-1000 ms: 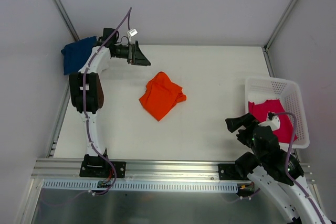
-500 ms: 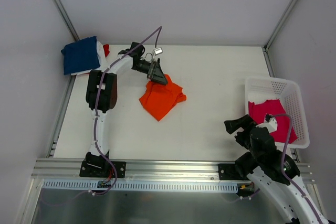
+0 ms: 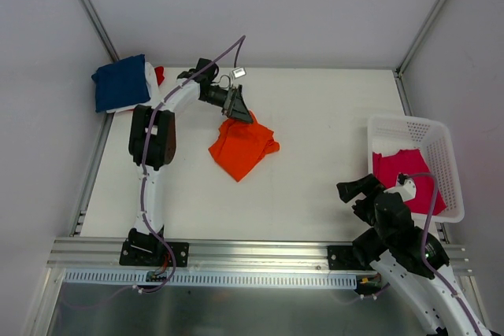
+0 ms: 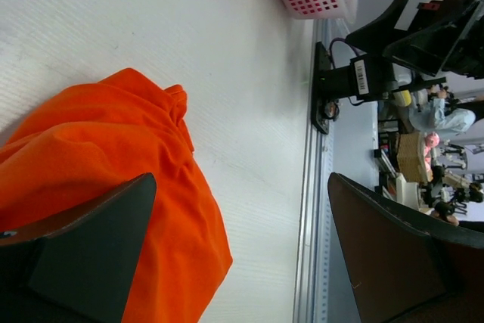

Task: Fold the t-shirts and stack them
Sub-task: Fold the tshirt, then neatly place the folded tshirt to the corner

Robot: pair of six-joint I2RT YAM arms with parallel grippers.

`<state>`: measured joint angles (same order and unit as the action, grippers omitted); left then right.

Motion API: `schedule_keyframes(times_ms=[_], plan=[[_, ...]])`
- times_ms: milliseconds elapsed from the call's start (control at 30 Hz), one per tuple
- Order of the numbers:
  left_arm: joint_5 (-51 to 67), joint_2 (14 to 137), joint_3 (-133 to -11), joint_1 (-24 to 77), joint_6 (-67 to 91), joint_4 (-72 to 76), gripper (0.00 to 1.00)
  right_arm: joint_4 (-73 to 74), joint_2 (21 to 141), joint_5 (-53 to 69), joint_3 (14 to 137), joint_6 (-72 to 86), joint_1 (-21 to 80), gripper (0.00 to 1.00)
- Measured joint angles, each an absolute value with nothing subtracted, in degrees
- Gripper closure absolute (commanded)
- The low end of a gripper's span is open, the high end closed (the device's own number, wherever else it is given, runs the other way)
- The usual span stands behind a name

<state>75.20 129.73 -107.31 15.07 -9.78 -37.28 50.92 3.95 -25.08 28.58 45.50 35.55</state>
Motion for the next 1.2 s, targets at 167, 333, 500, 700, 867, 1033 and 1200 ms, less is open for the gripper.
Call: schedule_keyframes(times_ms=[167, 333, 500, 700, 867, 1033, 1200], plan=[[67.83, 130.1, -107.39, 15.79, -9.89, -37.32, 0.01, 50.92, 3.86, -25.1, 28.56, 45.63, 35.55, 0.01], [56.51, 132.86, -107.9, 17.74, -9.54, -37.17, 0.01, 51.24, 2.39, -25.3, 28.42, 45.63, 35.55, 0.0], [47.09, 133.64, -110.52, 20.27, -7.25, -37.8, 0.01, 51.33, 1.63, -25.39, 28.32, 45.63, 35.55, 0.0], [42.13, 133.84, -111.87, 20.88, -4.62, -36.67, 0.01, 51.33, 1.48, -25.85, 28.05, 45.82, 35.55, 0.01], [43.13, 134.58, -113.16, 21.06, -3.75, -36.69, 0.02, 51.33, 1.48, -26.37, 27.51, 45.8, 35.55, 0.01], [43.48, 132.46, -113.51, 20.99, -3.49, -36.97, 0.01, 51.29, 1.48, -26.35, 27.29, 45.82, 35.55, 0.0], [48.36, 126.74, -117.32, 19.0, -1.87, -36.64, 0.01, 51.18, 1.48, -26.28, 26.46, 45.82, 35.55, 0.01]])
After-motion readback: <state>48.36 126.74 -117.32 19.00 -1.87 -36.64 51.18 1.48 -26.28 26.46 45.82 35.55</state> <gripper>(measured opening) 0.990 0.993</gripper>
